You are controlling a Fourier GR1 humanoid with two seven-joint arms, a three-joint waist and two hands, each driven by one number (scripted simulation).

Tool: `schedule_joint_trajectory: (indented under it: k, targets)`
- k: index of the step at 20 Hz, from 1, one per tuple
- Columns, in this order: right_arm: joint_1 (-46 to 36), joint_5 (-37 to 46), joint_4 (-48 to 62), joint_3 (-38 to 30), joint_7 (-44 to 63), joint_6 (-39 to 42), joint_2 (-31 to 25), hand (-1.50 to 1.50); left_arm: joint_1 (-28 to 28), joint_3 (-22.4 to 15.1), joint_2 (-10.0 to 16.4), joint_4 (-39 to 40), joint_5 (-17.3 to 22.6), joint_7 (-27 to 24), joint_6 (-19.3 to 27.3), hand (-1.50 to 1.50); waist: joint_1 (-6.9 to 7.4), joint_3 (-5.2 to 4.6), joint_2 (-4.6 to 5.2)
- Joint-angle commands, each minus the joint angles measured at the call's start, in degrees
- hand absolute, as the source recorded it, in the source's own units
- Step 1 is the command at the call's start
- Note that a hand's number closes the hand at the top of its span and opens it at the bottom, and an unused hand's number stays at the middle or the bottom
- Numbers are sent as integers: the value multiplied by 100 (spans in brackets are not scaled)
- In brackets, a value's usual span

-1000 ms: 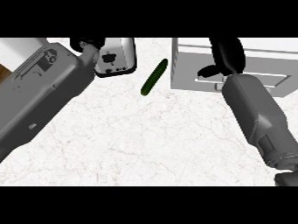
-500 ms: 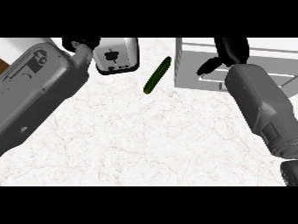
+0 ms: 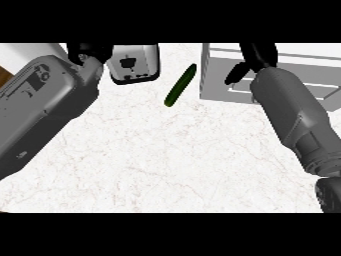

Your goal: Pick up the can, place it into the drawer and close the drawer

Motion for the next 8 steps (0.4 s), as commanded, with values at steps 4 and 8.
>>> schedule_joint_trajectory:
  k: [4,8]
  targets:
    - [-308,-1467,-182,-1340,-602,605,166,-150,153,43,152,-225,20,153,-26,-150,-11,-23,-101]
    - [-329,-1696,-175,-1571,-886,874,-57,-150,330,62,165,-455,-31,140,58,-150,-43,-36,-100]
